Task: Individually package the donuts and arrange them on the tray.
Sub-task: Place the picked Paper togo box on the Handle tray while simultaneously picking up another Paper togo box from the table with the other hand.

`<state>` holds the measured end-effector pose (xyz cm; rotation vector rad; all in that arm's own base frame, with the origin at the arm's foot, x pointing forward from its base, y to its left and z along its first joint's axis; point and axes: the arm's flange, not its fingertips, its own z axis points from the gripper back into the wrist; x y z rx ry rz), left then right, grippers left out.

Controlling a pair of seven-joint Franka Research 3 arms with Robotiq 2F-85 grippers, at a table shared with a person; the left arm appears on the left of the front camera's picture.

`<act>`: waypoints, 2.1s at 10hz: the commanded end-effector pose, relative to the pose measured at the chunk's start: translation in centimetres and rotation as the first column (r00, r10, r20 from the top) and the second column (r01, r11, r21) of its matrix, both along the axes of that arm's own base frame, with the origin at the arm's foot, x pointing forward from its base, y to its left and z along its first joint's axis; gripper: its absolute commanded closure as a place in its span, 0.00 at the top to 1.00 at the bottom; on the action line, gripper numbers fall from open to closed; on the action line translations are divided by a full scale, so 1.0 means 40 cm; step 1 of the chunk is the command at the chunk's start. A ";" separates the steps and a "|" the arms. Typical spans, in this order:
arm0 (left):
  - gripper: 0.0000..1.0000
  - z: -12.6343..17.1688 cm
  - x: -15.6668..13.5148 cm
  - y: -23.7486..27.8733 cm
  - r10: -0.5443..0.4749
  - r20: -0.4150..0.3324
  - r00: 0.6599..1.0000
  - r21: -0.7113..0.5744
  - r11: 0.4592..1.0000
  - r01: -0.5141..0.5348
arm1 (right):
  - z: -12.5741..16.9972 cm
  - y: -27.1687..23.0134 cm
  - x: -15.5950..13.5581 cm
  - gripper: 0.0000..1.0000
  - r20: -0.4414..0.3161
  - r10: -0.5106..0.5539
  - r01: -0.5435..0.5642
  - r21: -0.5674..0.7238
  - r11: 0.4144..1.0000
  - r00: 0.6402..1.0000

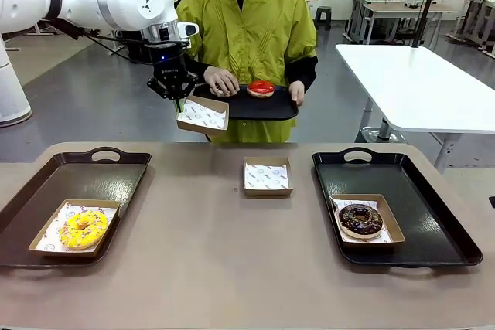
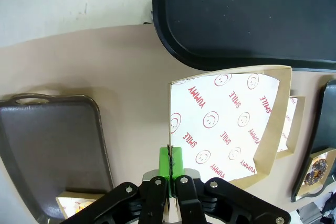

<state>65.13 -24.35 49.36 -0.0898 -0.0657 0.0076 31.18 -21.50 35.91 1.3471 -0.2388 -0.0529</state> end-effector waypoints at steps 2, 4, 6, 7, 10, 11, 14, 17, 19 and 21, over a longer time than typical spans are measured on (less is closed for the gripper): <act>0.00 0.006 -0.010 0.006 0.002 -0.002 1.000 0.000 1.000 -0.002 | -0.006 0.002 -0.021 1.00 -0.004 0.008 -0.008 0.001 1.000 1.000; 0.00 0.006 -0.010 0.006 0.002 -0.002 1.000 0.000 1.000 -0.002 | -0.006 0.002 -0.021 1.00 -0.004 0.008 -0.008 0.001 1.000 1.000; 0.00 0.006 -0.010 0.006 0.002 -0.002 1.000 0.000 1.000 -0.002 | -0.006 0.002 -0.021 1.00 -0.004 0.008 -0.008 0.001 1.000 1.000; 0.00 0.006 -0.010 0.006 0.002 -0.002 1.000 0.000 1.000 -0.002 | -0.006 0.002 -0.021 1.00 -0.004 0.008 -0.008 0.001 1.000 1.000; 0.00 0.006 -0.010 0.006 0.002 -0.002 1.000 0.000 1.000 -0.002 | -0.006 0.002 -0.021 1.00 -0.004 0.008 -0.008 0.001 1.000 1.000; 0.00 0.006 -0.010 0.006 0.002 -0.002 1.000 0.000 1.000 -0.002 | -0.006 0.002 -0.021 1.00 -0.004 0.008 -0.008 0.001 1.000 1.000; 0.00 0.006 -0.010 0.006 0.002 -0.002 1.000 0.000 1.000 -0.002 | -0.006 0.002 -0.021 1.00 -0.004 0.008 -0.008 0.001 1.000 1.000; 0.00 0.006 -0.010 0.006 0.002 -0.002 1.000 0.000 1.000 -0.002 | -0.006 0.002 -0.021 1.00 -0.004 0.008 -0.008 0.001 1.000 1.000; 0.00 0.006 -0.010 0.006 0.002 -0.002 1.000 0.000 1.000 -0.002 | -0.006 0.002 -0.021 1.00 -0.004 0.008 -0.008 0.001 1.000 1.000; 0.00 0.006 -0.010 0.006 0.002 -0.002 1.000 0.000 1.000 -0.002 | -0.006 0.002 -0.021 1.00 -0.004 0.008 -0.008 0.001 1.000 1.000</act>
